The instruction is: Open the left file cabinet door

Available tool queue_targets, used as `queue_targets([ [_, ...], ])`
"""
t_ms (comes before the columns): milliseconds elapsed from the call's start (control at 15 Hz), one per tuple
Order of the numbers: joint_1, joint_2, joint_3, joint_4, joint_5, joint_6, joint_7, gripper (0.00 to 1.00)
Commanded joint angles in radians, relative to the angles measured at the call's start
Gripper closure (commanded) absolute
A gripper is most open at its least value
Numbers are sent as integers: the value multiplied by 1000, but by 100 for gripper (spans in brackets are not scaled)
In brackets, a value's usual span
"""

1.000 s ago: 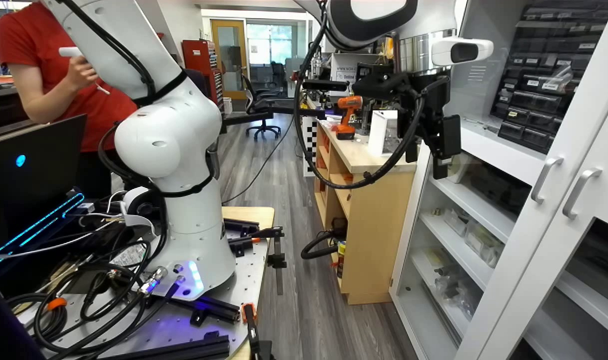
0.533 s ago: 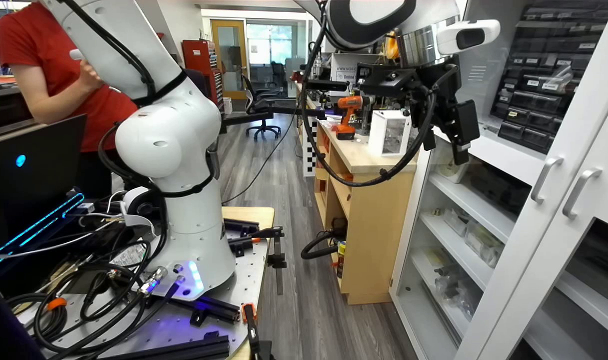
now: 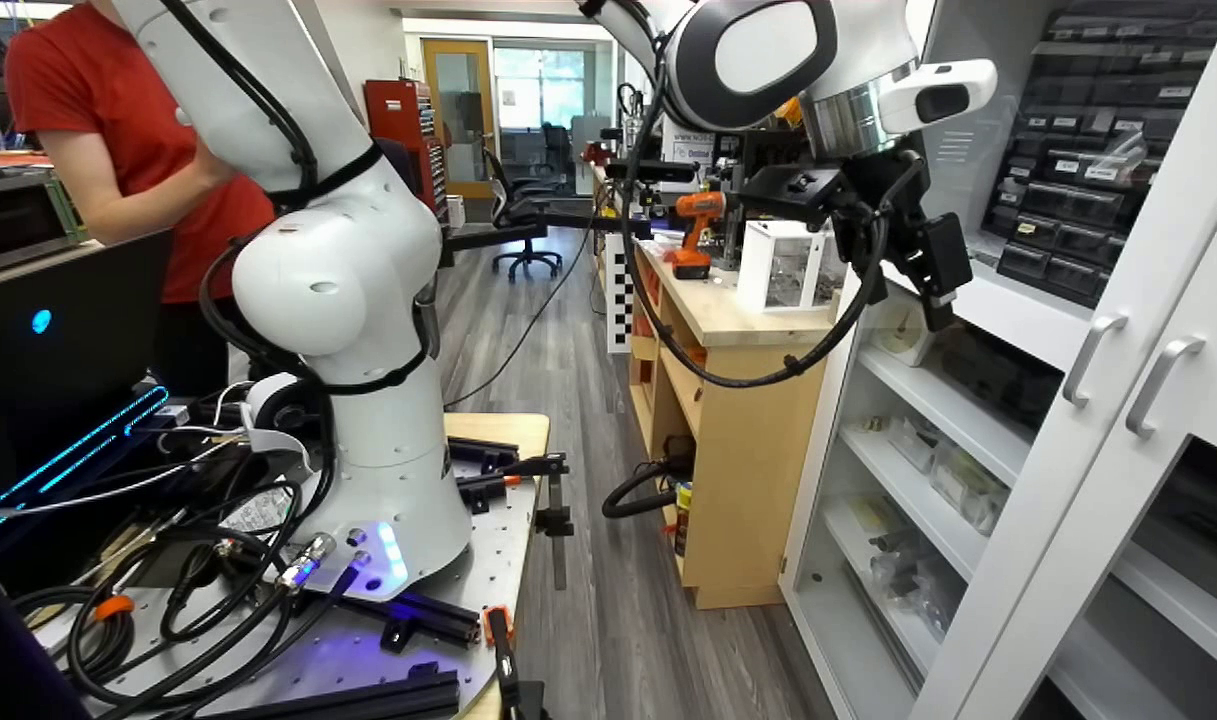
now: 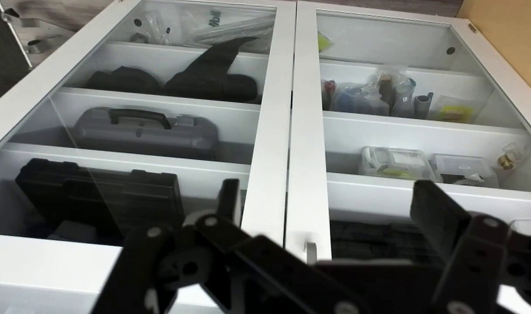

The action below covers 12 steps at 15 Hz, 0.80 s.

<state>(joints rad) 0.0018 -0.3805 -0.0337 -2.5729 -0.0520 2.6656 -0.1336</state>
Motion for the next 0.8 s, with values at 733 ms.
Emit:
queue_targets([
  [733,3,324,85,229,-29,201,210,0],
])
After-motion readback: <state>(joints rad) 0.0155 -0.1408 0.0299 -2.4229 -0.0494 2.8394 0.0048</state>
